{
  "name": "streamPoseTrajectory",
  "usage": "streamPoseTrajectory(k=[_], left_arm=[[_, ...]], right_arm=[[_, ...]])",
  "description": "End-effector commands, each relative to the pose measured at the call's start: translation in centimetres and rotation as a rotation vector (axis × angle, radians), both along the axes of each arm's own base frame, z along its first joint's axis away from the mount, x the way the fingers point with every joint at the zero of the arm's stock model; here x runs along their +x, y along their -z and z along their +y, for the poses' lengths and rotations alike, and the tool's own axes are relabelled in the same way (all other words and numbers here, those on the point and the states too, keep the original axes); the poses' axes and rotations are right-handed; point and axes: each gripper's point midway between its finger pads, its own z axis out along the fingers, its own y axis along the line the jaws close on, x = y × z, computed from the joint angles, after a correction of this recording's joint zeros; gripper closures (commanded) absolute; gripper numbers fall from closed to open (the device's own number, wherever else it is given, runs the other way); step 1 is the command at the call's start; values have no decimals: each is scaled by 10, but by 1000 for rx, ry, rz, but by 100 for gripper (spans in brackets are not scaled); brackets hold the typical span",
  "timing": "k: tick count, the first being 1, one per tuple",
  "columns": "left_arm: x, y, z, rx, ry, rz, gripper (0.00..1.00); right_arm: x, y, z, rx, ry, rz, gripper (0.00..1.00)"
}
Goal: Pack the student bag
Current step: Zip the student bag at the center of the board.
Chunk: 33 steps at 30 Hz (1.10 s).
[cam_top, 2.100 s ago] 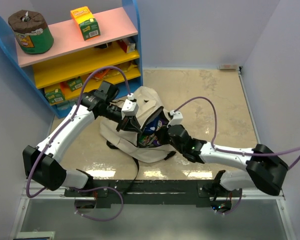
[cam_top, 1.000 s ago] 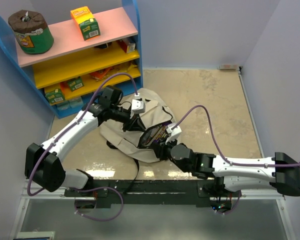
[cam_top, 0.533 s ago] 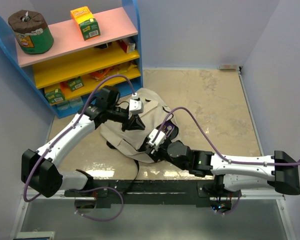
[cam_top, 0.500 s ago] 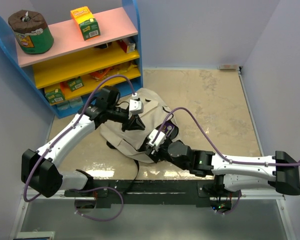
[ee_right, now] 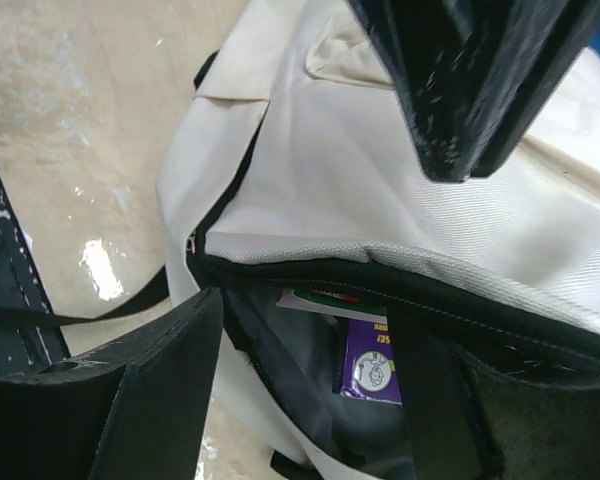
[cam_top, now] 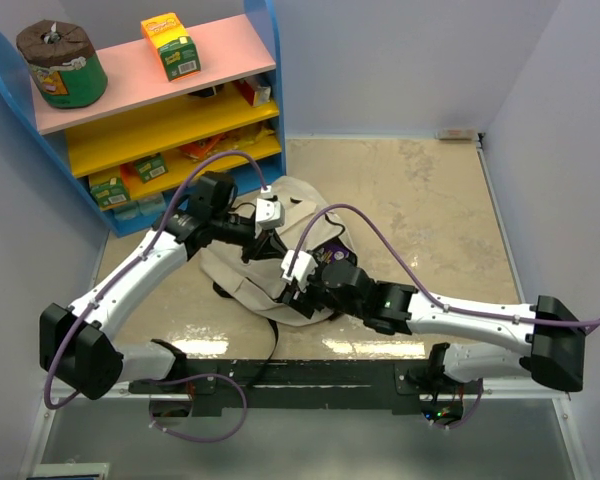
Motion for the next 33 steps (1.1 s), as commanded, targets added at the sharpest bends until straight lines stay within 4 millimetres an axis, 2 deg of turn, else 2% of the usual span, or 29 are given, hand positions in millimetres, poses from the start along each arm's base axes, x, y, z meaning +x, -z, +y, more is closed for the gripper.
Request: streamPoseTrajectory(k=[1, 3, 5, 7, 11, 18, 24, 29, 33], left_arm=[[-2, -8, 7, -17, -9, -27, 87], [-2, -6, 8, -14, -10, -26, 87], [-1, -6, 8, -15, -9, -25, 87], [-1, -8, 8, -19, -9, -30, 87], [0, -10, 8, -18, -10, -32, 87], [2, -13, 9, -17, -20, -46, 86], [2, -11, 10, -16, -20, -46, 86], [1, -5, 12, -1, -20, -46, 86], [1, 13, 20, 49, -33, -65, 87]], right_arm=[[3, -22, 11, 29, -77, -3, 32], [-2, -22, 13, 37, -109, 9, 32], [-6, -11, 13, 0, -134, 38, 32], [-5, -6, 13, -18, -134, 44, 34], [-15, 1, 19, -17, -196, 77, 36], [-17, 10, 22, -27, -221, 107, 44], [-13, 10, 26, -13, -221, 112, 60], [-19, 4, 29, 12, -247, 134, 87], [-27, 2, 29, 38, -265, 168, 92]])
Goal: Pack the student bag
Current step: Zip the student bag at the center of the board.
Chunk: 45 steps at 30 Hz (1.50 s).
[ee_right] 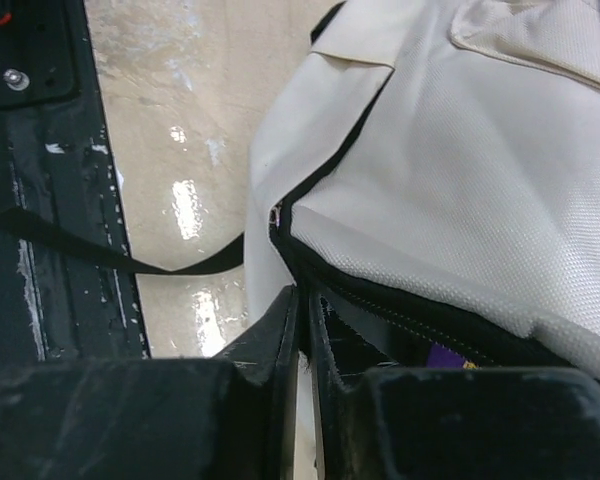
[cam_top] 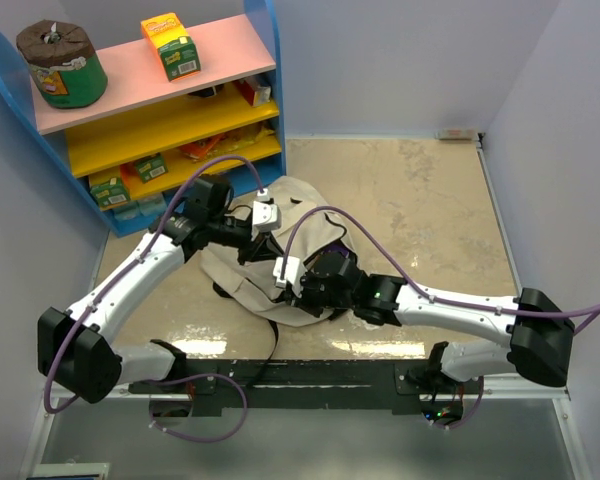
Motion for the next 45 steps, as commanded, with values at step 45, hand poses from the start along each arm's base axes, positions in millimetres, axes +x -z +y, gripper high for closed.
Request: streamPoseTrajectory(k=[45], left_arm=[[-54, 68, -17, 92, 291, -136, 57]], right_arm=[[-21, -55, -37, 392, 278, 199, 100]])
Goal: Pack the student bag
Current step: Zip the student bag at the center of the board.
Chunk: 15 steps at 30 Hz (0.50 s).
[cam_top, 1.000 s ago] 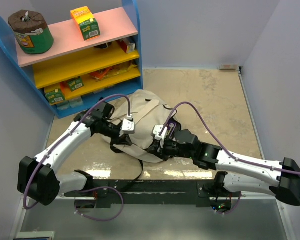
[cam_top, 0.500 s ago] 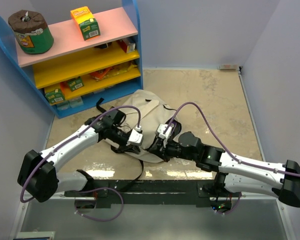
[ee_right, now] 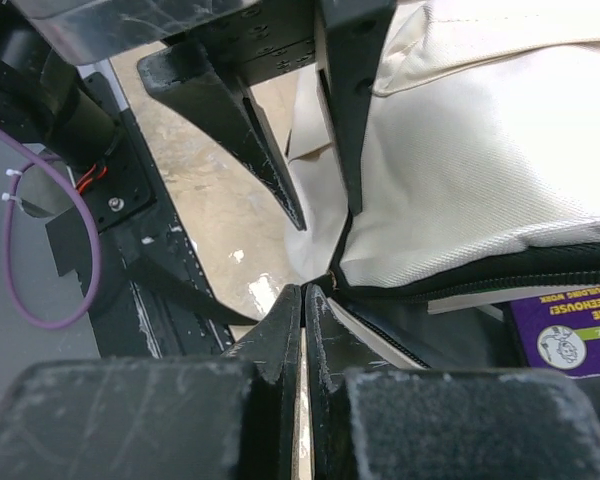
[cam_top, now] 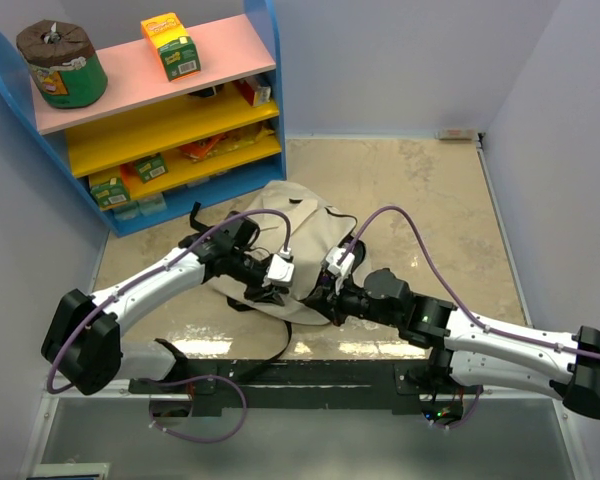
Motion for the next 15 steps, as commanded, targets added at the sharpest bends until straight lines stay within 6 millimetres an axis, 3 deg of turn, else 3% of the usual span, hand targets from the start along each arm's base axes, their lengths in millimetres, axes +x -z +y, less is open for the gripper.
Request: streamPoseTrajectory(k=[1, 2, 6, 10, 15], left_arm=[[1, -25, -8, -56, 23, -55, 50], [1, -23, -7, -50, 31, -71, 40], [0, -12, -1, -14, 34, -85, 28], [4, -10, -7, -25, 41, -86, 31], [2, -5, -17, -32, 64, -75, 46]], right_arm=[[2, -13, 6, 60, 15, -2, 100], [1, -13, 6, 59, 13, -4, 100], [1, -19, 5, 76, 12, -12, 100], [0, -23, 5, 82, 10, -11, 100], [-1, -25, 4, 88, 12, -5, 100]])
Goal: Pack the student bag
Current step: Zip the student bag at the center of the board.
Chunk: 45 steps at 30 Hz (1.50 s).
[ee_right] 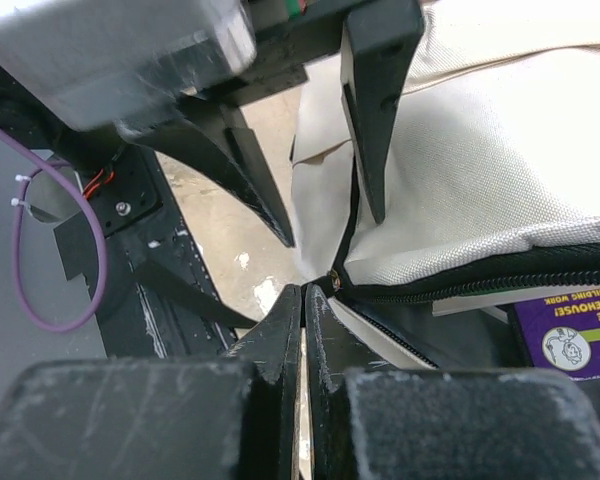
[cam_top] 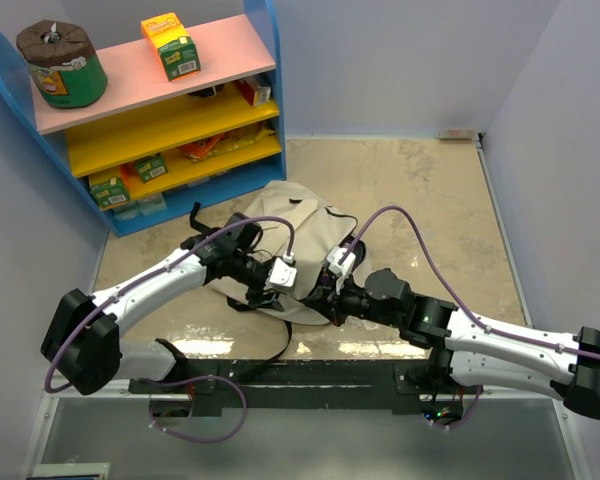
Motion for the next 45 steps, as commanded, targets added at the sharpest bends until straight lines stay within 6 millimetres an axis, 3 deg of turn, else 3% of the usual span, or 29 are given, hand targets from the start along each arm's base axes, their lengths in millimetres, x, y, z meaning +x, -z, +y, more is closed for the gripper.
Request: streamPoseTrajectory(k=[1, 8, 14, 16, 18, 24, 27, 34, 38, 41, 43, 44, 45], left_arm=[[3, -5, -16, -46, 41, -31, 50], [-7, -1, -15, -12, 42, -22, 100], [-11, 9, 11, 100, 3, -66, 100], [-13, 13, 22, 143, -8, -79, 100], [-10, 20, 36, 213, -33, -106, 100], [-4, 38, 69, 350, -85, -137, 100], [-1, 44, 88, 406, -87, -181, 100], [6, 34, 142, 490, -113, -264, 100], [-1, 41, 178, 602, -94, -329, 100], [0, 34, 186, 618, -102, -388, 100], [5, 18, 177, 564, -162, -389, 82], [9, -2, 163, 490, -170, -394, 69], [10, -12, 154, 449, -195, -369, 48]], right_arm=[[0, -23, 4, 78, 11, -12, 100], [2, -18, 2, 65, 27, -4, 100], [26, -12, -17, -10, 202, 3, 100], [38, -7, -34, -55, 315, -1, 100], [47, -12, -49, -82, 402, -9, 100], [55, -34, -66, -56, 491, -30, 100], [57, -37, -70, -47, 519, -40, 100], [73, -40, -81, -109, 645, -50, 100], [76, -46, -77, -101, 641, -66, 100], [73, -51, -69, -70, 595, -69, 100], [68, -50, -59, -49, 544, -54, 100], [68, -51, -54, -34, 530, -54, 100], [63, -48, -46, -30, 483, -38, 100]])
